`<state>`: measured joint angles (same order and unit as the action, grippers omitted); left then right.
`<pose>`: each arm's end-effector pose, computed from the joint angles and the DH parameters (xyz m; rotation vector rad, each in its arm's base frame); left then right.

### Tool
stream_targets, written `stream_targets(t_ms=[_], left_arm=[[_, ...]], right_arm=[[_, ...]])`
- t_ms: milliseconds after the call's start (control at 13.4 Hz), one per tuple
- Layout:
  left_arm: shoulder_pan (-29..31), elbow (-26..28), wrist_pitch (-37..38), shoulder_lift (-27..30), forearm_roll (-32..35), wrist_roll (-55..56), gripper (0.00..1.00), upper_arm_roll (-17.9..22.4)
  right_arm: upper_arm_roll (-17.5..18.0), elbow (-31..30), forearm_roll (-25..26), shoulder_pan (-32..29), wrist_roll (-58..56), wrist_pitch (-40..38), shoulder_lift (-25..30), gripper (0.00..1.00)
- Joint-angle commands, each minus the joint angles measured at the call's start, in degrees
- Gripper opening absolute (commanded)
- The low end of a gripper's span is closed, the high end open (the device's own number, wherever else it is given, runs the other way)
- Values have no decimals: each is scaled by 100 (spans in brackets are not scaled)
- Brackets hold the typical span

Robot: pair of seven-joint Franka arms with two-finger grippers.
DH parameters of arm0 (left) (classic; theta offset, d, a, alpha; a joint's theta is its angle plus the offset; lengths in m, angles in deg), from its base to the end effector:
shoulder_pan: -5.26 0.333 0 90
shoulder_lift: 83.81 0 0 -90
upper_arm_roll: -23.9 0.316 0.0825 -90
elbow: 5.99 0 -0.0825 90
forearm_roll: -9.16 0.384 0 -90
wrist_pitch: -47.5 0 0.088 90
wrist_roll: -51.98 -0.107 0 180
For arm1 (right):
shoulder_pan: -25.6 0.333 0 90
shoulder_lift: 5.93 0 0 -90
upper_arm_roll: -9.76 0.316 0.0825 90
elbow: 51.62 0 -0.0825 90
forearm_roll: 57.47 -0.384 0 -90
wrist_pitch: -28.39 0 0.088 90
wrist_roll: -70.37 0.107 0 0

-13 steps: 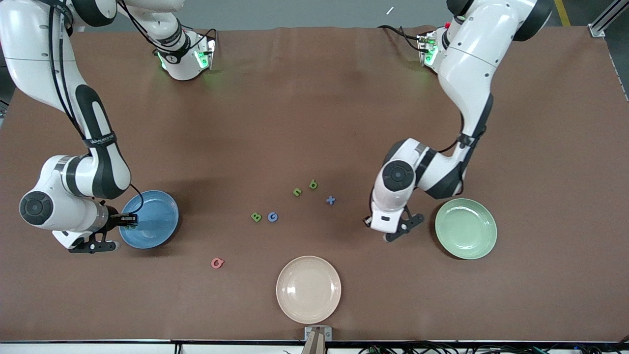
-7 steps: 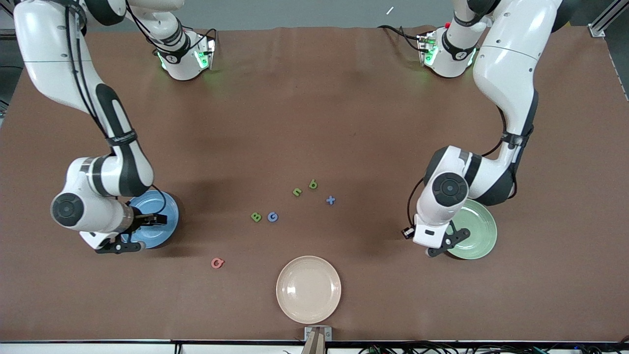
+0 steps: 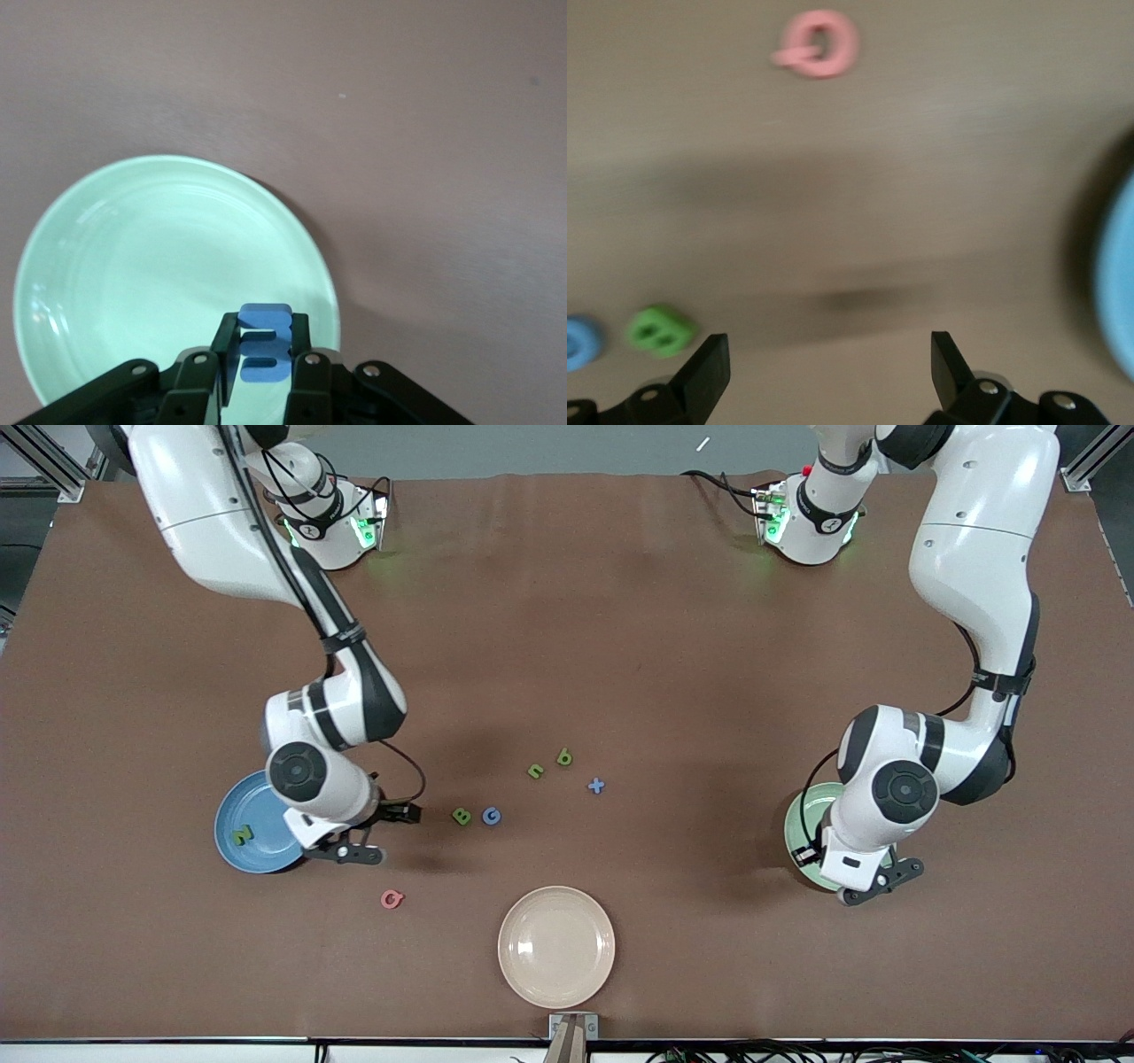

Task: Sort uppercase to blue plate, lowercase to green plate
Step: 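Release the N onto the blue plate while the left gripper releases the m, then grasp the green B with the right gripper while the left gripper reaches the x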

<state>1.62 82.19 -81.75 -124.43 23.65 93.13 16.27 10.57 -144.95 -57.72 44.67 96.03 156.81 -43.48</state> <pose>0.6993 -0.1176 0.2401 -2.9891 -0.5985 -0.0981 0.6451 0.2322 0.2337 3.1309 -0.1667 -0.0693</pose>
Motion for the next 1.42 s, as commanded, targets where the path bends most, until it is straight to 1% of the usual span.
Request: stream_targets(t_ms=[0,75,149,224,298,373,447,522,671,820,1118,1342], left_arm=[[231,137,40,10,98,-273,6,-54],[302,172,40,-25,98,-405,9,-54],[390,225,40,-52,98,-502,9,-54],[460,313,31,-52,98,-564,14,-54],[478,392,23,-43,98,-617,19,-54],[478,445,23,-43,90,-634,32,-54],[478,454,31,-34,90,-635,67,-54],[478,454,31,-34,64,-635,99,-54],[461,454,40,9,28,-608,100,-71],[417,445,49,79,2,-529,100,-176],[399,419,84,273,2,76,100,-633],[364,419,84,273,10,611,100,-993]], right_arm=[[-38,-71,-727,359,35,410,-16,100],[-38,-97,-913,439,35,595,-86,100],[-46,-106,-932,484,70,701,-147,100],[-47,-124,-932,510,70,763,-218,100],[-47,-133,-932,519,79,798,-262,99],[-47,-150,-932,563,122,842,-297,98],[-55,-168,-923,598,131,895,-324,98],[-55,-168,-915,607,132,939,-367,97],[-55,-177,-915,616,132,1053,-446,95],[-55,-168,-906,668,132,1167,-517,88],[-64,-168,-862,704,132,1194,-544,70],[-73,-168,-853,712,123,1194,-544,55]])
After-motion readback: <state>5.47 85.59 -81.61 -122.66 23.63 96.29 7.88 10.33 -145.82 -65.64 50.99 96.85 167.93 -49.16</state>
